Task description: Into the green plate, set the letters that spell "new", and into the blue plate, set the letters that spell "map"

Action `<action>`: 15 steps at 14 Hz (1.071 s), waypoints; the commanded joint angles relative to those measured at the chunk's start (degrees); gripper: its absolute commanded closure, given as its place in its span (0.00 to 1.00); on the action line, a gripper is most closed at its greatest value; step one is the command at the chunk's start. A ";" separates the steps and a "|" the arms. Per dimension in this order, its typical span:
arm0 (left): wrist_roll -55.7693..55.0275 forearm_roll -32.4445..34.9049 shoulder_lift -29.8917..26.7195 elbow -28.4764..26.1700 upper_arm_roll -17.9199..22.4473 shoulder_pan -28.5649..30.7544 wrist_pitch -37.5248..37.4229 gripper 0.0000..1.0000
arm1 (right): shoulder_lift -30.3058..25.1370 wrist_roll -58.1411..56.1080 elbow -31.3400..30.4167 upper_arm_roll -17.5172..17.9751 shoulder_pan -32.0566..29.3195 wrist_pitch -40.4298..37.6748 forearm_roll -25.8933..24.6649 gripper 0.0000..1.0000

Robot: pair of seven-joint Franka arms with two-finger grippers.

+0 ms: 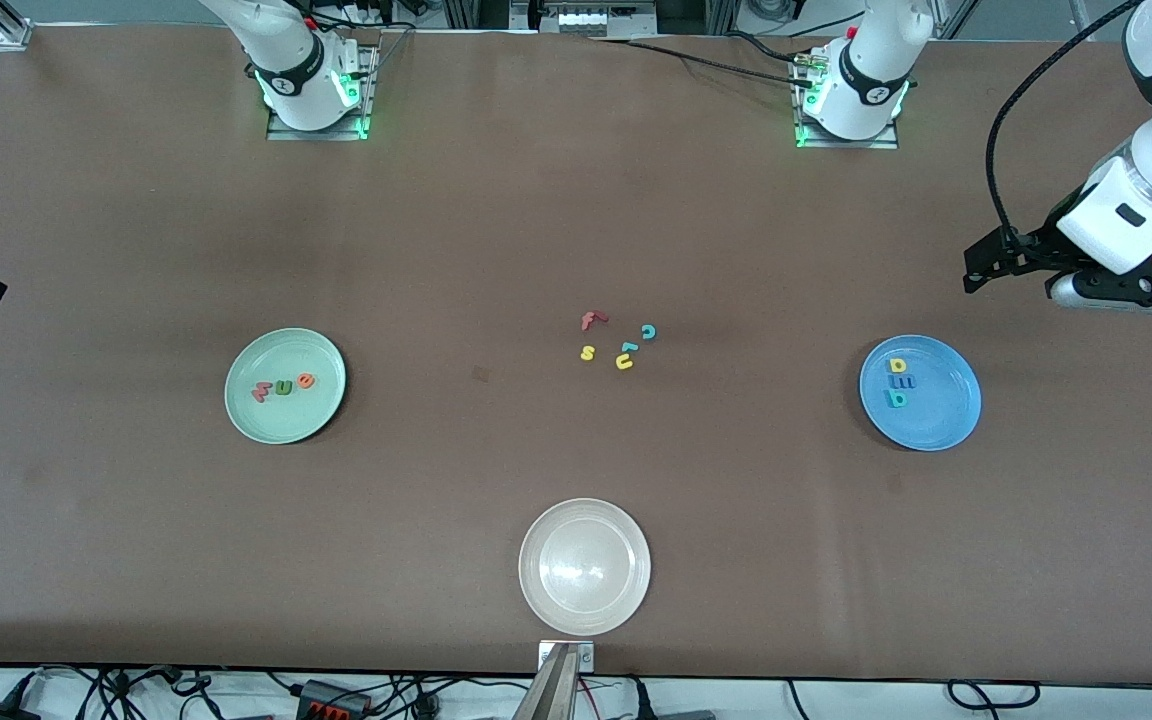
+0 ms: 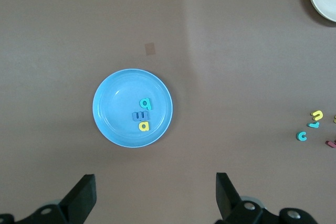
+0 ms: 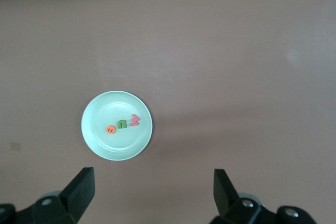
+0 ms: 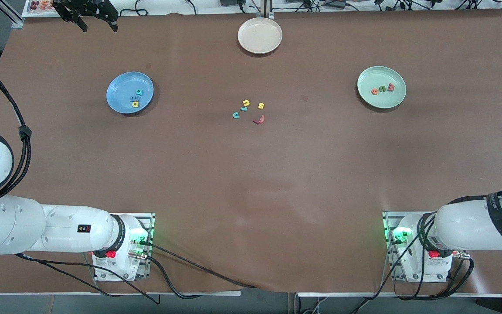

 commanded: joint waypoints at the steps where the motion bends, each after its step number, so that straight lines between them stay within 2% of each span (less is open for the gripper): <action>1: -0.52 -0.19 0.41 0.95 -0.19 0.02 -0.68 0.00 | -1.83 -0.46 -1.53 2.21 -1.46 -0.81 -0.92 0.00; 4: -0.52 -0.19 0.41 0.95 -0.19 0.02 -0.68 0.00 | -3.22 -0.12 -4.50 2.21 -1.72 -1.79 -1.01 0.00; 8: -0.52 -0.19 1.02 1.74 -0.28 0.02 -0.68 0.00 | -9.46 -0.38 -14.17 2.30 -1.64 3.83 -1.18 0.00; 15: -0.61 -0.19 1.02 1.83 -0.28 0.02 -0.68 0.00 | -10.35 -0.90 -14.89 2.65 -1.64 3.05 -2.50 0.00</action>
